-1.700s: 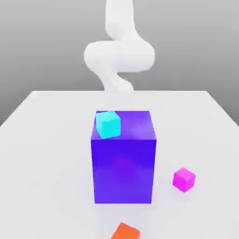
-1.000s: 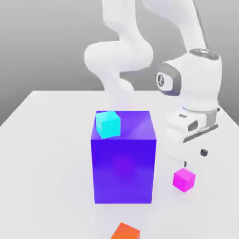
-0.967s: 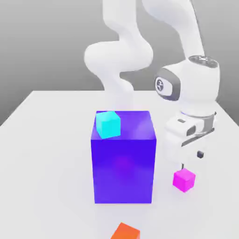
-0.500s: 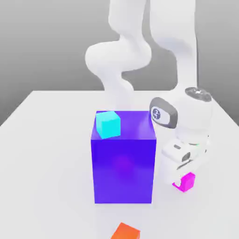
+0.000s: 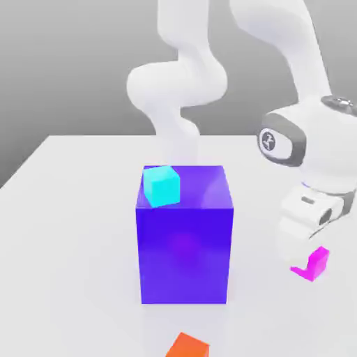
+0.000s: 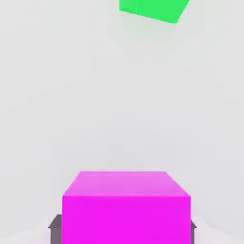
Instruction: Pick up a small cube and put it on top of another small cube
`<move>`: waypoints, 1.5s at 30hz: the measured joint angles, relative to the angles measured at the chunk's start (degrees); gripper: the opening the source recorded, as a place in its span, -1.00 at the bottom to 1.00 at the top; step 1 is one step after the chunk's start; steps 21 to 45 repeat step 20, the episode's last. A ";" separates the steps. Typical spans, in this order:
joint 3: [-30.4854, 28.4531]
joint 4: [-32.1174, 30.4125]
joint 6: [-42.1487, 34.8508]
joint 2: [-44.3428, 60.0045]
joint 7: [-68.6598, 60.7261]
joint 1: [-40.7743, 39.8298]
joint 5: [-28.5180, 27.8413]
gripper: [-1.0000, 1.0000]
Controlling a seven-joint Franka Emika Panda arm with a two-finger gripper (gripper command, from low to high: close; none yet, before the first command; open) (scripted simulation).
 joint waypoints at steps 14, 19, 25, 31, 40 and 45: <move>0.07 27.04 -12.31 14.84 -7.54 0.24 -1.30 -1.00; -0.85 27.95 -8.20 19.88 -7.06 0.96 -2.29 1.00; -0.85 27.95 -8.20 19.88 -7.06 0.96 -2.29 1.00; -0.85 27.95 -8.20 19.88 -7.06 0.96 -2.29 1.00; -0.85 27.95 -8.20 19.88 -7.06 0.96 -2.29 1.00; -0.85 27.95 -8.20 19.88 -7.06 0.96 -2.29 1.00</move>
